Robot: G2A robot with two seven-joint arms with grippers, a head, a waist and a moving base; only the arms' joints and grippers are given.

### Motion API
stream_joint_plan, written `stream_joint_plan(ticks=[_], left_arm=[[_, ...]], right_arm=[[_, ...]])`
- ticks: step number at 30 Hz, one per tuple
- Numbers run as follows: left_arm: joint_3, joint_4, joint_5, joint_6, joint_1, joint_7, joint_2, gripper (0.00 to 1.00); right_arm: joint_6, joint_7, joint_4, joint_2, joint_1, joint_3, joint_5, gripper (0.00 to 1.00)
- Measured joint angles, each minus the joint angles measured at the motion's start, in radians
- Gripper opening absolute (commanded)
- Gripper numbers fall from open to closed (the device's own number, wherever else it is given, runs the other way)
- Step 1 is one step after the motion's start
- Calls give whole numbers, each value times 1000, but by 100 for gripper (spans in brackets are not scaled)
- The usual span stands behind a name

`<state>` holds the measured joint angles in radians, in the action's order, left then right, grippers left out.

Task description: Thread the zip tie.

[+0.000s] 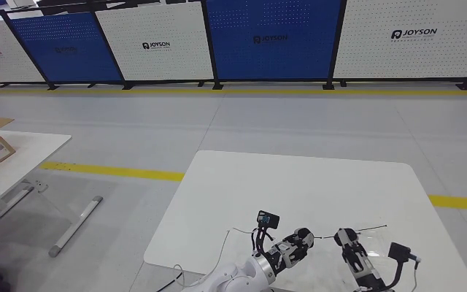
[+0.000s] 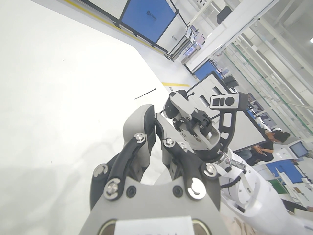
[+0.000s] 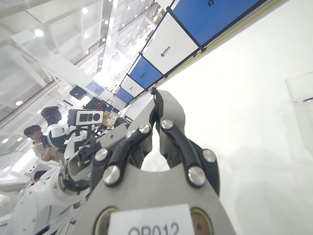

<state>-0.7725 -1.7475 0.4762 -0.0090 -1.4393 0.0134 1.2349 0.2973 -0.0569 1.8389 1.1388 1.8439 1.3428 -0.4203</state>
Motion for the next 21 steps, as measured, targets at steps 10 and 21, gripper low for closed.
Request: stream_joint_plan(ticks=[10,21], left_arm=[[0,0,0,0,0,0,0,0],[0,0,0,0,0,0,0,0]], right_arm=[[-8,12,2,5,-2,-2,-14,0],[-30,14,-5,11,-12,-9,-30,0]])
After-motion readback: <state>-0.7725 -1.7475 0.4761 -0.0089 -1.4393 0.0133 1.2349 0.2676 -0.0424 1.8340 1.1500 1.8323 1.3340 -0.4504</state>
